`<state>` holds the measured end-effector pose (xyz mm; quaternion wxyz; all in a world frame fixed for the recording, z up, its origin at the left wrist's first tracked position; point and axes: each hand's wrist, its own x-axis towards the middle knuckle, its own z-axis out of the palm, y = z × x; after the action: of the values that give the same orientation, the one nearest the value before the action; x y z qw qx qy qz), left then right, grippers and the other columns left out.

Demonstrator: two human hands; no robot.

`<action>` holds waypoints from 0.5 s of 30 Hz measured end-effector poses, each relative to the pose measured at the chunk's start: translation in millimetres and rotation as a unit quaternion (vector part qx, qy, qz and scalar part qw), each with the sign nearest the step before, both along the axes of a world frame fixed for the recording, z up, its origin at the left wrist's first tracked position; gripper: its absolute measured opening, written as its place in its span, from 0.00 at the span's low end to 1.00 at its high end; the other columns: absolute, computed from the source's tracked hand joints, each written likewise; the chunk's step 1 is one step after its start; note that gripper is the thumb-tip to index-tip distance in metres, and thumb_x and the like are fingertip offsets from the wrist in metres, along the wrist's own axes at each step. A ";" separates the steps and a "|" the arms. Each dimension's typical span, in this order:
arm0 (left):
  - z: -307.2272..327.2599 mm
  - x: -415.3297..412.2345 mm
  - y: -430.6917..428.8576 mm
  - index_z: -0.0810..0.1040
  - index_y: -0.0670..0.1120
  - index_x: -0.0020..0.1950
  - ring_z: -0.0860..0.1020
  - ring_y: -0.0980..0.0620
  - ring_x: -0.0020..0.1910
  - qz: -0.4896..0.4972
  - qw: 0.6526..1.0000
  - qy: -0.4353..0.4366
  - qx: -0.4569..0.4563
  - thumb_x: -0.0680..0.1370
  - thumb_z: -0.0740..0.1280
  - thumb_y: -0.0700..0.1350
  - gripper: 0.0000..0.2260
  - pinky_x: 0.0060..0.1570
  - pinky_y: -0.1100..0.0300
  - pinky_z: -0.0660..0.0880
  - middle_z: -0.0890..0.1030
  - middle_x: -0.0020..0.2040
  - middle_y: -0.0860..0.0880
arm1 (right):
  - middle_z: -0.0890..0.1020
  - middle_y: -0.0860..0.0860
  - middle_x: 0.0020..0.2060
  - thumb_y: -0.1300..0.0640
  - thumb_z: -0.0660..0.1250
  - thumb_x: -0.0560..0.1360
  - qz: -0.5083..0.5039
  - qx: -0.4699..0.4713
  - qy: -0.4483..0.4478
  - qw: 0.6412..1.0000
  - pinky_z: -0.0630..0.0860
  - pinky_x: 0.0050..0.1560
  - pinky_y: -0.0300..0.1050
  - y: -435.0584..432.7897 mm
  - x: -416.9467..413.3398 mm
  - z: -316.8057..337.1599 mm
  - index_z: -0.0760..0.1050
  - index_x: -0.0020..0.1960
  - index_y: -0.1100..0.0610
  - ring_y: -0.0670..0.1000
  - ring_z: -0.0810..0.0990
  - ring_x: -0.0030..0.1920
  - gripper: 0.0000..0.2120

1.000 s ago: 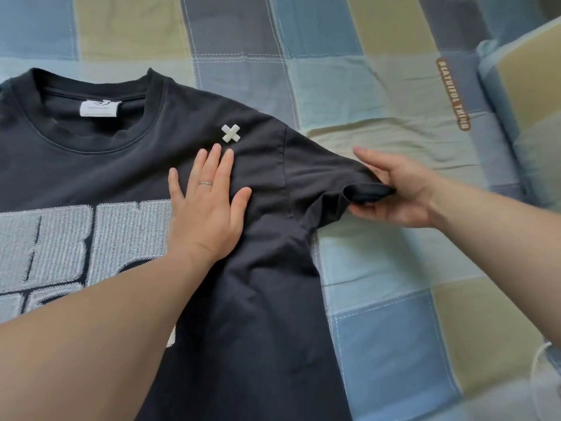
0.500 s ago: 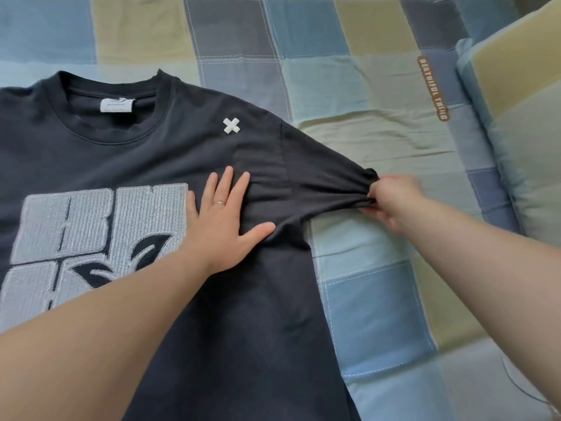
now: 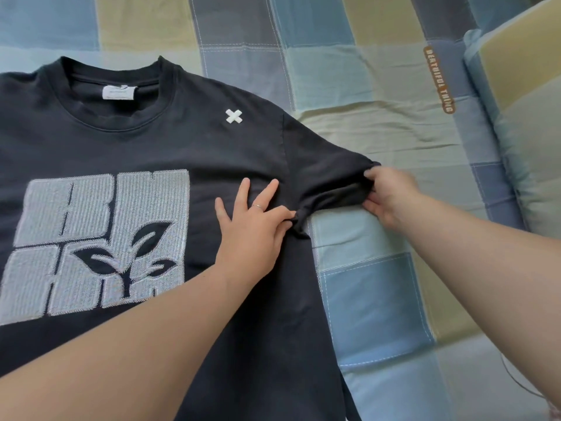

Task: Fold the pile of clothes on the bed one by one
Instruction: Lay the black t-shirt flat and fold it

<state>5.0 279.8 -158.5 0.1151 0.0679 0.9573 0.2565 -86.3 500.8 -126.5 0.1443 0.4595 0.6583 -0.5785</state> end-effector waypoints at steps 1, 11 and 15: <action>1.3 -1.2 0.8 0.80 0.61 0.61 0.44 0.43 0.82 0.018 0.999 -0.009 0.038 0.83 0.62 0.54 0.10 0.73 0.28 0.40 0.59 0.81 0.58 | 0.82 0.51 0.58 0.55 0.69 0.78 -0.001 -0.021 0.009 1.000 0.81 0.50 0.50 -5.5 -2.3 3.0 0.76 0.64 0.54 0.53 0.82 0.56 0.15; 29.2 -15.0 -46.4 0.80 0.56 0.63 0.69 0.59 0.70 0.142 0.962 -0.075 0.222 0.83 0.63 0.50 0.11 0.69 0.69 0.60 0.71 0.73 0.57 | 0.78 0.48 0.36 0.55 0.68 0.77 0.186 0.210 0.189 0.941 0.72 0.45 0.44 -70.7 -16.8 51.4 0.75 0.40 0.53 0.52 0.75 0.42 0.08; 35.0 -24.0 -94.7 0.79 0.52 0.59 0.77 0.52 0.57 0.269 0.946 -0.039 0.178 0.84 0.58 0.48 0.11 0.50 0.62 0.67 0.79 0.55 0.55 | 0.84 0.51 0.54 0.51 0.65 0.79 0.451 0.299 0.226 0.810 0.73 0.60 0.54 -146.0 6.7 66.6 0.79 0.61 0.51 0.58 0.78 0.57 0.12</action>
<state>-19.0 185.1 -123.5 0.0656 -0.1831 0.8735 0.4463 -79.5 354.8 -59.8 0.0922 -0.0122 0.9461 -0.3104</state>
